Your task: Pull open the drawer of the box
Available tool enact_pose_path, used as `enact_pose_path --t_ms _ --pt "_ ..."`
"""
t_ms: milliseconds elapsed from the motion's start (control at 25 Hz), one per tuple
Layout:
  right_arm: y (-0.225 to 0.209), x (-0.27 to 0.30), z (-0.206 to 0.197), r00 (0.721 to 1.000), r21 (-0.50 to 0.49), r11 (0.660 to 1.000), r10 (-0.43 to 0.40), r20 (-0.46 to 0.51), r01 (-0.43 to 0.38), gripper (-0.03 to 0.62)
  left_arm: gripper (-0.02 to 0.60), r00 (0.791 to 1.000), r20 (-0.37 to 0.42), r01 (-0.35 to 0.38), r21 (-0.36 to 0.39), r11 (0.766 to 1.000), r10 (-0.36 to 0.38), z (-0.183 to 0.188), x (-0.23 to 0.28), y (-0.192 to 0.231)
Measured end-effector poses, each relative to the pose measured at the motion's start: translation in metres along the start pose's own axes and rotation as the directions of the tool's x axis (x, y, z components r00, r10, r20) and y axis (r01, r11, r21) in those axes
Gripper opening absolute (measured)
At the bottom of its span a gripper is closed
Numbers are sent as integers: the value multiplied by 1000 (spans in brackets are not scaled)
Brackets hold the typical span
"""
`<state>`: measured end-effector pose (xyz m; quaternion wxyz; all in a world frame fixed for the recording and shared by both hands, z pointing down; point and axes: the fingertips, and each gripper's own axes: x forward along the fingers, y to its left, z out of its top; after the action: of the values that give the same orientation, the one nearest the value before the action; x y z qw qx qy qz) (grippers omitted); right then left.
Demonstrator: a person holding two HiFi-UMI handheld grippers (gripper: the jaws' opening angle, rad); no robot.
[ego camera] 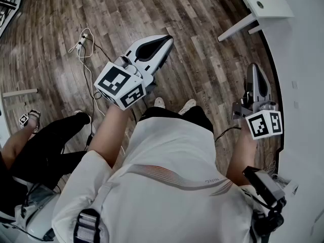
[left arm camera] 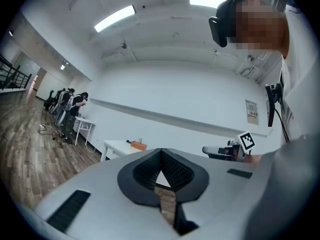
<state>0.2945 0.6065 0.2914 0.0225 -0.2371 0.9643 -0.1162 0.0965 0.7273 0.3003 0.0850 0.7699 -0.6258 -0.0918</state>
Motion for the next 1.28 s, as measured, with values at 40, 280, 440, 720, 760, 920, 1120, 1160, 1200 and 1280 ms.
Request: enact_pose_path --t_ms 40,280,440,720,760,920,1120,1160,1200,1280 --pt "-2 6 -2 1000 2 1000 -1 -4 1 0 11 1000 0 -3 -4 1000 3 1 3 6" --pt "-25 45 -12 999 38 999 13 -32 -12 0 11 999 -29 -34 -42 999 33 -6 33 35" --pt "-72 86 -1 1000 58 998 15 1 -15 0 11 999 -39 -26 -19 999 25 0 93 58" --pt "-167 156 35 999 66 997 23 29 -25 0 11 999 -36 -20 -15 1000 20 23 220 86" --pt "-182 165 40 999 71 997 27 29 -29 0 11 999 -37 -22 -11 1000 21 27 239 89" --pt "-238 195 52 999 92 995 40 33 -43 0 11 998 -54 -24 17 1000 25 31 303 94" --pt "-275 216 65 998 114 993 33 50 -38 0 11 996 -84 -12 33 999 14 37 352 99" --pt "-280 220 67 998 120 992 26 56 -33 0 11 996 -88 -5 38 999 8 40 360 102" --pt "-286 224 68 998 124 992 20 59 -27 0 11 996 -90 3 40 999 1 42 369 105" --pt "-299 231 67 999 125 992 2 54 -9 0 11 996 -90 24 38 999 -21 43 388 111"
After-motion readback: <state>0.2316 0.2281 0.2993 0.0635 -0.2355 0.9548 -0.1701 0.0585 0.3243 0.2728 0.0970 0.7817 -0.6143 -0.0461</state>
